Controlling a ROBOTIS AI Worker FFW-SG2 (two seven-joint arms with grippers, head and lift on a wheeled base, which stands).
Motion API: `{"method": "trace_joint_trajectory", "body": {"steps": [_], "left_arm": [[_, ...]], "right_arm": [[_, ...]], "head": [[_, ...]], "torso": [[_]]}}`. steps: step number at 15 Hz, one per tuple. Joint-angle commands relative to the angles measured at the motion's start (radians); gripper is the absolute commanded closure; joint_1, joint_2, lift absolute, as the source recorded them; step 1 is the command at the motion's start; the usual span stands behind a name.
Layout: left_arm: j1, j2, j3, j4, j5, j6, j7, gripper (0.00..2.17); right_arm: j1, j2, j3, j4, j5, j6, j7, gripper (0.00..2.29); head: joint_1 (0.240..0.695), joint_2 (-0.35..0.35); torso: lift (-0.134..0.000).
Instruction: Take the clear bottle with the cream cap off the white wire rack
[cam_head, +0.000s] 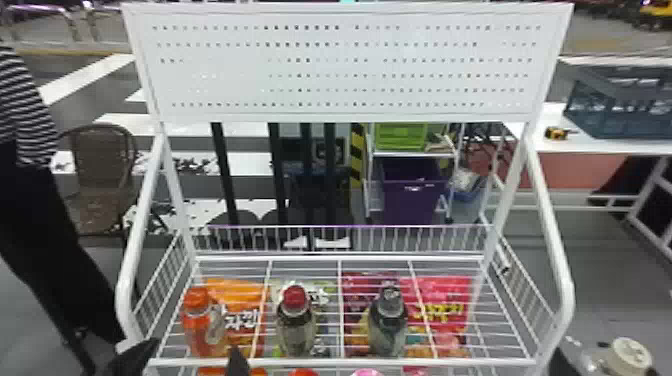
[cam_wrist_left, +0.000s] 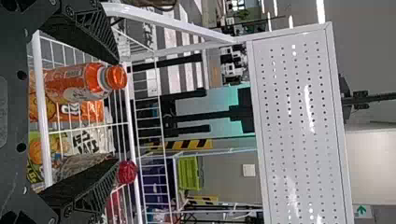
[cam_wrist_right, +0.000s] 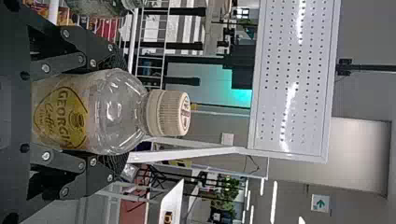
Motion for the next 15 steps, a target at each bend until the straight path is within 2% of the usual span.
{"method": "trace_joint_trajectory", "body": {"steps": [1,4,6,15], "left_arm": [[-0.021,-0.003,0.013,0.019,0.016,0.0,0.002,0.14],[-0.038,-0.009,0.054,0.025,0.048,-0.009,0.002,0.14],[-0.043,-0.009,0.068,0.025,0.06,-0.009,-0.004,0.14],[-0.035,-0.011,0.119,0.019,0.089,-0.009,-0.017,0.14]], "right_arm": [[0.065,0.002,-0.043,-0.067,-0.052,-0.007,0.011,1.55],[0.097,0.0,-0.066,-0.093,-0.073,-0.013,0.032,1.55],[0.102,0.002,-0.078,-0.093,-0.115,-0.013,0.066,1.55],[0.099,0.015,-0.072,-0.105,-0.118,-0.01,0.106,1.55]], "head": [[0.499,0.0],[0.499,0.0],[0.499,0.0],[0.499,0.0]], "torso": [[0.0],[0.0],[0.0],[0.0]]}}
